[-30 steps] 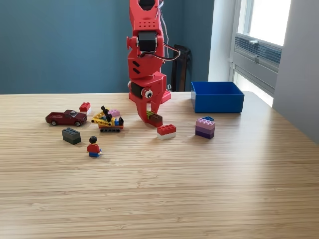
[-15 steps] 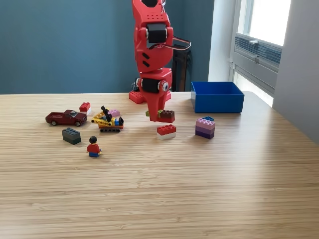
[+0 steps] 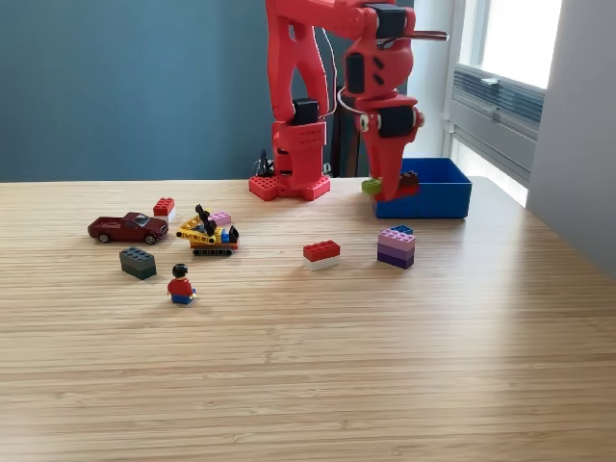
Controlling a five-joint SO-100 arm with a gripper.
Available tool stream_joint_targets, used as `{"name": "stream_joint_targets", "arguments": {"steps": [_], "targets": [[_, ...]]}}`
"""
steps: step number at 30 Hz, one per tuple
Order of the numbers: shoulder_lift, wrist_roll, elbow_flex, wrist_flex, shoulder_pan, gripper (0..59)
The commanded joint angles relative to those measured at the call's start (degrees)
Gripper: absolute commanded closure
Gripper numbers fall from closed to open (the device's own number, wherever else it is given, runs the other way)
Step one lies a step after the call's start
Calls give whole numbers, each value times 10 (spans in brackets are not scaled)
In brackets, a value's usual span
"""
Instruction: Grasp a lego block and put it in the bin.
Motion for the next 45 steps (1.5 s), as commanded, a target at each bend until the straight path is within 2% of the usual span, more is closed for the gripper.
{"name": "stream_joint_targets", "arguments": {"steps": [1, 7, 17, 24, 30, 34, 37, 39, 45], "targets": [[18, 8, -76, 23, -103, 585], [14, -5, -107, 47, -194, 585], [12, -32, -76, 46, -323, 585], [11, -58, -73, 45, -351, 583], [11, -74, -62, 45, -351, 283], [11, -74, -52, 45, -350, 215], [13, -75, -51, 45, -346, 231], [16, -76, -48, 45, -340, 274], [17, -65, -50, 45, -263, 516]]}}
